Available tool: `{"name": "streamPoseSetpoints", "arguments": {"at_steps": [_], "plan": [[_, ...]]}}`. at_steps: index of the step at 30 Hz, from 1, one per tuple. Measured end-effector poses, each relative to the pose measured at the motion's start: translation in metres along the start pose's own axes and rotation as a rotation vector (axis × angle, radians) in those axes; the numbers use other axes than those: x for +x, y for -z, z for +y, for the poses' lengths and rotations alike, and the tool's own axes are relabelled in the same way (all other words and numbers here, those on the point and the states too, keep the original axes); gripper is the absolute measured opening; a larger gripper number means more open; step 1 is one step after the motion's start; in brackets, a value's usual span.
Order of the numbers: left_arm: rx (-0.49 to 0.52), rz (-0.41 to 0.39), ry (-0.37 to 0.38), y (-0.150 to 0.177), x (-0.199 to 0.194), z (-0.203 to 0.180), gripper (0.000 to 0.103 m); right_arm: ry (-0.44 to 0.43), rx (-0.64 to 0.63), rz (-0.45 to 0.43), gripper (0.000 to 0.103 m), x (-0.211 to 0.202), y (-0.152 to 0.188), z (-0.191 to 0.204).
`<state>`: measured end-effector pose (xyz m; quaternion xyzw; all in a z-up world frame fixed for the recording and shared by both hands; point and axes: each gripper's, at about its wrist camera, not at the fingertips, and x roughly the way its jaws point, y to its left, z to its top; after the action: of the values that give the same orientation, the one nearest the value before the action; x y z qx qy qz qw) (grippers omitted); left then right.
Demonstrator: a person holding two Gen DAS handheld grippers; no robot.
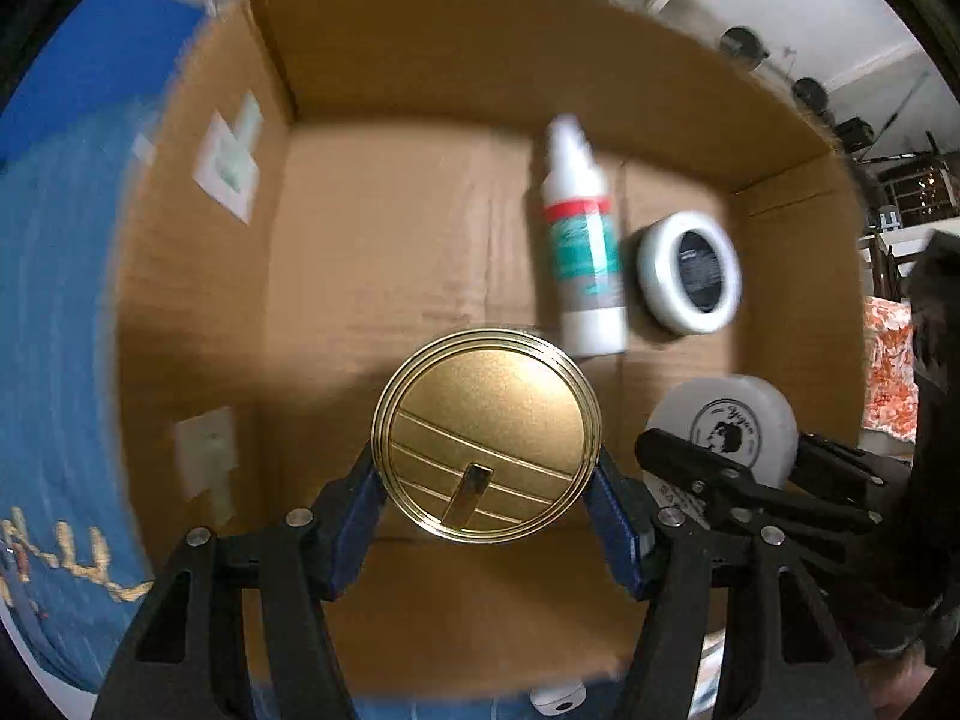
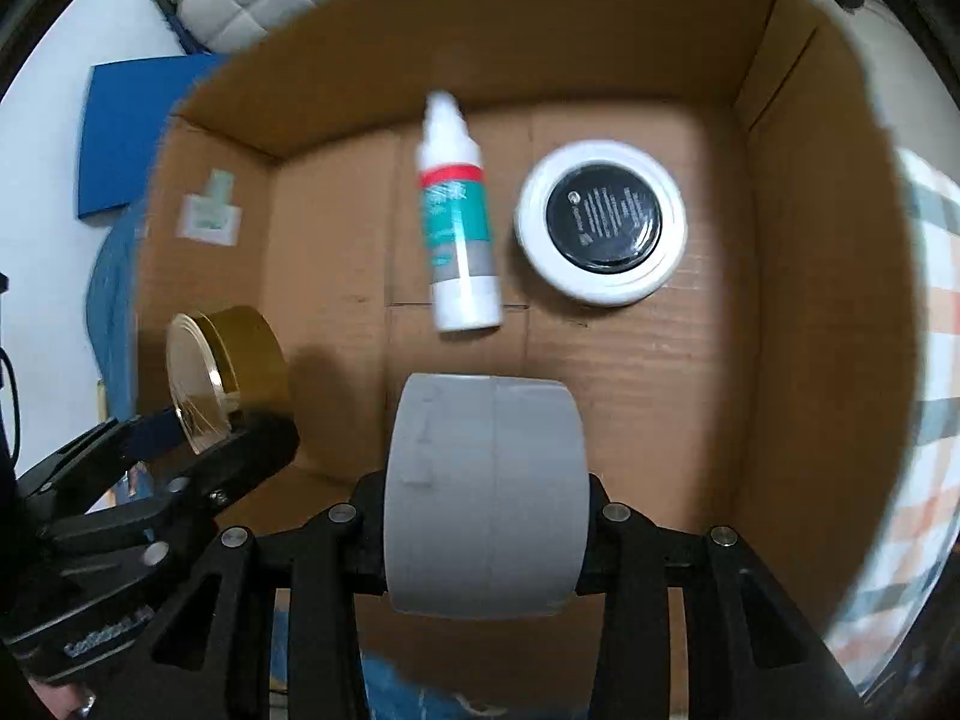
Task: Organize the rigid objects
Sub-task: 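Lower the gold tin and white tub into the box and release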
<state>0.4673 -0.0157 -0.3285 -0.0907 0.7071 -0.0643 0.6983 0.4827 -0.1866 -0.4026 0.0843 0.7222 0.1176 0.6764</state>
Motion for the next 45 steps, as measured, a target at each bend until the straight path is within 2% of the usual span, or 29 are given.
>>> {"name": "streamPoseSetpoints", "arguments": {"at_steps": [4, 8, 10, 11, 12, 21, 26, 30, 33, 37, 41, 45], "plan": [[-0.033, 0.062, 0.004, -0.006, 0.029, 0.014, 0.061, -0.017, -0.003, 0.073, 0.042, 0.029, -0.012, -0.012], [-0.021, 0.093, -0.001, -0.006, 0.043, 0.018, 0.062, 0.004, 0.015, 0.129, 0.043, 0.045, -0.02, -0.024], [-0.017, 0.11, -0.001, -0.003, 0.048, 0.019, 0.062, 0.035, 0.002, 0.143, 0.059, 0.044, -0.023, -0.023], [-0.02, 0.124, -0.002, -0.002, 0.052, 0.02, 0.062, 0.069, -0.012, 0.141, 0.08, 0.042, -0.024, -0.021], [-0.021, 0.13, -0.003, 0.0, 0.055, 0.022, 0.062, 0.095, -0.025, 0.137, 0.085, 0.041, -0.026, -0.02], [-0.002, 0.15, -0.02, 0.007, 0.052, 0.018, 0.061, 0.192, -0.034, 0.12, 0.085, 0.024, -0.023, -0.015], [0.005, 0.112, -0.033, 0.022, 0.027, 0.006, 0.061, 0.202, -0.035, 0.072, 0.085, 0.003, -0.007, -0.008], [0.036, 0.051, -0.089, 0.029, 0.009, -0.004, 0.062, 0.235, -0.029, 0.003, 0.086, -0.022, 0.005, 0.0], [0.035, 0.003, -0.095, 0.037, -0.009, -0.007, 0.066, 0.25, 0.005, -0.045, 0.092, -0.038, 0.019, 0.003], [0.024, -0.053, -0.071, 0.05, -0.032, -0.009, 0.081, 0.298, -0.004, -0.112, 0.092, -0.056, 0.042, 0.012], [0.025, -0.122, -0.064, 0.064, -0.06, -0.014, 0.096, 0.32, -0.005, -0.157, 0.103, -0.073, 0.063, 0.017], [0.038, -0.206, -0.092, 0.077, -0.091, -0.012, 0.099, 0.355, -0.007, -0.215, 0.103, -0.083, 0.071, 0.024]]}}
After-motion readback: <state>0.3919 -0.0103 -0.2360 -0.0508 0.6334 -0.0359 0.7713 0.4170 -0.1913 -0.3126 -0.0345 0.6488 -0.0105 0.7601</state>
